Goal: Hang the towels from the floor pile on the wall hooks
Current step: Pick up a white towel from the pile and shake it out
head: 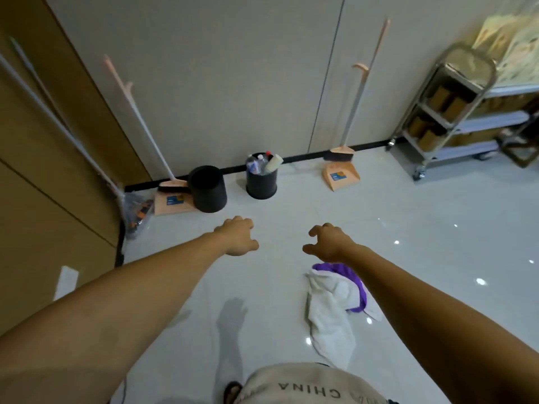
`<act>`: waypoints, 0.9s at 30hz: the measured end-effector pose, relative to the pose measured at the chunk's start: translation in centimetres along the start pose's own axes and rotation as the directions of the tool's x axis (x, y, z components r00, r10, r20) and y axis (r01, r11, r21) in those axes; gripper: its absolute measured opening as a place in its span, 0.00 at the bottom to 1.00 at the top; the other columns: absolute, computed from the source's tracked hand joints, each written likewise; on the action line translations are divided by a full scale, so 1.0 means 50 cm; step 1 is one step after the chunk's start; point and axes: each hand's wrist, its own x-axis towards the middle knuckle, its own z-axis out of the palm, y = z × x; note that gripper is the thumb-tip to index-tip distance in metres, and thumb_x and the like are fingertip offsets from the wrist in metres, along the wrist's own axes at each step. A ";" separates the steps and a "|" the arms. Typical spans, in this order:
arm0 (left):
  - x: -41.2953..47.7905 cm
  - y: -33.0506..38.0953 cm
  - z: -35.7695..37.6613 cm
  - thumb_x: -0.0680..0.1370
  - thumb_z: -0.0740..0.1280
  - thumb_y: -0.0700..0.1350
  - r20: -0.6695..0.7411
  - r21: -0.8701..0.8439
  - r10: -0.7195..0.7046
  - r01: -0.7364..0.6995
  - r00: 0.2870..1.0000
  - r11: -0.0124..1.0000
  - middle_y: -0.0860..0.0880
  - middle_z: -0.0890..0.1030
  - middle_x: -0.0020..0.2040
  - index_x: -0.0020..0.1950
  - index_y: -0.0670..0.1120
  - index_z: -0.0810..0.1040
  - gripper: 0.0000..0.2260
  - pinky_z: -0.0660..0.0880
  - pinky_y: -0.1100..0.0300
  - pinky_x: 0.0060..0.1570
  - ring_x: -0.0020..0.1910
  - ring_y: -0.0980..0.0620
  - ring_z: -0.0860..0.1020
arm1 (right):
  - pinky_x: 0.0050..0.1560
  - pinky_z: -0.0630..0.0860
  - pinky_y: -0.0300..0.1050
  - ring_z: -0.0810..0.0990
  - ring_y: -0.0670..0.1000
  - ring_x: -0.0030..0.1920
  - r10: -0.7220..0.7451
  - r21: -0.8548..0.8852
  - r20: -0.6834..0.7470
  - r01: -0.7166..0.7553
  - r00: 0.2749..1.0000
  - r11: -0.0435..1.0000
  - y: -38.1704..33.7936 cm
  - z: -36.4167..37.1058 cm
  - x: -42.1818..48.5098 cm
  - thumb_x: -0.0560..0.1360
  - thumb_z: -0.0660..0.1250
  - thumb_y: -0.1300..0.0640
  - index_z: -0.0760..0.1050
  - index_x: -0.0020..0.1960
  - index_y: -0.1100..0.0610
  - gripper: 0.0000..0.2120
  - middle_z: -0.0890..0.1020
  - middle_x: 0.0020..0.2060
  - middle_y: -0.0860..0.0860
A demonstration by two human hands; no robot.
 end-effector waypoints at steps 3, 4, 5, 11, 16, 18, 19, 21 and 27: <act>0.026 0.096 0.033 0.76 0.64 0.54 0.064 0.029 0.071 -0.073 0.995 0.997 0.43 0.63 0.73 0.75 0.47 0.61 0.29 0.68 0.45 0.64 0.68 0.40 0.66 | 0.65 0.69 0.51 0.69 0.60 0.67 0.083 0.069 0.008 -0.083 0.997 0.994 0.107 0.014 -0.022 0.76 0.64 0.43 0.66 0.72 0.55 0.29 0.69 0.68 0.57; 0.037 0.127 0.046 0.76 0.64 0.54 0.086 0.046 0.084 -0.088 0.993 0.995 0.43 0.63 0.73 0.75 0.47 0.61 0.29 0.68 0.46 0.64 0.68 0.41 0.66 | 0.64 0.69 0.51 0.69 0.60 0.66 0.103 0.093 0.017 -0.104 0.995 0.990 0.141 0.020 -0.026 0.76 0.64 0.43 0.66 0.72 0.55 0.28 0.69 0.67 0.57; 0.049 0.159 0.060 0.77 0.64 0.55 0.106 0.061 0.092 -0.099 0.990 0.993 0.43 0.63 0.73 0.75 0.47 0.61 0.29 0.68 0.46 0.64 0.68 0.41 0.66 | 0.63 0.70 0.51 0.70 0.59 0.65 0.116 0.115 0.025 -0.118 0.993 0.986 0.174 0.027 -0.028 0.76 0.64 0.43 0.67 0.71 0.55 0.28 0.70 0.66 0.57; 0.133 0.330 0.177 0.77 0.64 0.55 0.205 0.063 0.076 -0.091 0.976 0.994 0.44 0.63 0.73 0.75 0.47 0.61 0.29 0.69 0.51 0.63 0.67 0.43 0.67 | 0.55 0.71 0.45 0.72 0.56 0.64 0.119 0.231 0.077 -0.134 0.990 0.964 0.399 0.084 -0.009 0.75 0.65 0.45 0.69 0.70 0.50 0.24 0.72 0.62 0.54; 0.228 0.426 0.348 0.76 0.63 0.55 0.288 0.068 0.036 -0.058 0.957 0.996 0.47 0.65 0.72 0.73 0.48 0.63 0.28 0.69 0.53 0.59 0.67 0.45 0.68 | 0.60 0.74 0.51 0.74 0.57 0.63 0.166 0.242 0.192 -0.210 0.967 0.947 0.578 0.191 0.065 0.77 0.62 0.45 0.66 0.72 0.53 0.26 0.71 0.67 0.56; 0.277 0.446 0.435 0.76 0.62 0.55 0.303 0.050 0.025 -0.042 0.953 0.998 0.47 0.66 0.70 0.72 0.48 0.64 0.26 0.69 0.54 0.57 0.65 0.46 0.69 | 0.60 0.74 0.52 0.74 0.57 0.62 0.179 0.238 0.227 -0.232 0.957 0.943 0.635 0.261 0.107 0.77 0.62 0.46 0.65 0.72 0.54 0.26 0.73 0.66 0.56; 0.299 0.451 0.484 0.76 0.62 0.56 0.316 0.040 0.018 -0.032 0.949 0.999 0.47 0.67 0.69 0.71 0.48 0.65 0.25 0.69 0.54 0.56 0.64 0.46 0.70 | 0.61 0.74 0.52 0.74 0.57 0.63 0.180 0.235 0.251 -0.241 0.951 0.942 0.658 0.303 0.129 0.77 0.62 0.47 0.65 0.72 0.54 0.25 0.73 0.66 0.56; 0.353 0.450 0.586 0.76 0.61 0.56 0.348 0.022 0.008 -0.017 0.938 1.000 0.46 0.69 0.66 0.69 0.47 0.67 0.24 0.71 0.54 0.53 0.61 0.46 0.71 | 0.62 0.73 0.51 0.73 0.58 0.64 0.192 0.242 0.300 -0.269 0.934 0.932 0.699 0.395 0.179 0.77 0.62 0.47 0.65 0.73 0.54 0.26 0.72 0.67 0.56; 0.543 0.390 0.878 0.77 0.60 0.55 0.421 0.041 -0.030 0.014 0.906 0.999 0.45 0.70 0.64 0.68 0.46 0.67 0.22 0.71 0.53 0.55 0.61 0.45 0.71 | 0.60 0.71 0.49 0.73 0.58 0.63 0.187 0.256 0.376 -0.295 0.908 0.920 0.760 0.709 0.353 0.78 0.60 0.49 0.62 0.74 0.54 0.26 0.72 0.65 0.56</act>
